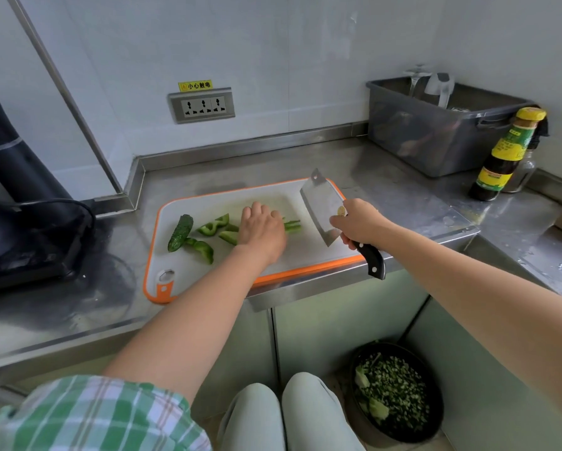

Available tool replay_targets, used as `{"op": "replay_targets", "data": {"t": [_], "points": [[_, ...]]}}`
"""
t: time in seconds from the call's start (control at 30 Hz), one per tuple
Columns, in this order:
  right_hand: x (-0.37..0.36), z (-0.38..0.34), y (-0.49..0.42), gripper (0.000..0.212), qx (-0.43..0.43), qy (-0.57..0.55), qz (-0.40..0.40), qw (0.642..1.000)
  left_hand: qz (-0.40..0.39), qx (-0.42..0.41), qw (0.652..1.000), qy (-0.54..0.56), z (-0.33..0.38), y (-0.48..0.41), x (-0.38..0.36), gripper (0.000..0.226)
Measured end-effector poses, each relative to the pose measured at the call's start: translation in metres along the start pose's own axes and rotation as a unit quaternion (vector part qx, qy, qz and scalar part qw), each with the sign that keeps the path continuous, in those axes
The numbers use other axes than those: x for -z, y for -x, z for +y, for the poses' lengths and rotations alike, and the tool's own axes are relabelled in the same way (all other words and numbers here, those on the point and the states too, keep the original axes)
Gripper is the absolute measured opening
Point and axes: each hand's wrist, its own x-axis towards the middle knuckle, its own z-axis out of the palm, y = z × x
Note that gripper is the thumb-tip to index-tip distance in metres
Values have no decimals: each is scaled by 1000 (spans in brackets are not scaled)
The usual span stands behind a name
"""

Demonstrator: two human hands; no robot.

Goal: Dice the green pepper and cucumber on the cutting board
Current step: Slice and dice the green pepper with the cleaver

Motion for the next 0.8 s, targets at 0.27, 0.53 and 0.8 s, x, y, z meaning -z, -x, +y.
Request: {"op": "replay_targets", "data": {"t": [0.27, 0.53, 0.8], "points": [[-16, -4, -2, 11, 14, 21, -26, 999, 49, -17, 997, 59, -9, 10, -8, 48], [-9, -18, -4, 13, 38, 88, -1, 995, 108, -25, 986, 128, -16, 14, -15, 32], [-15, -24, 0, 5, 37, 174, 18, 984, 144, -28, 977, 153, -16, 20, -18, 28]]}}
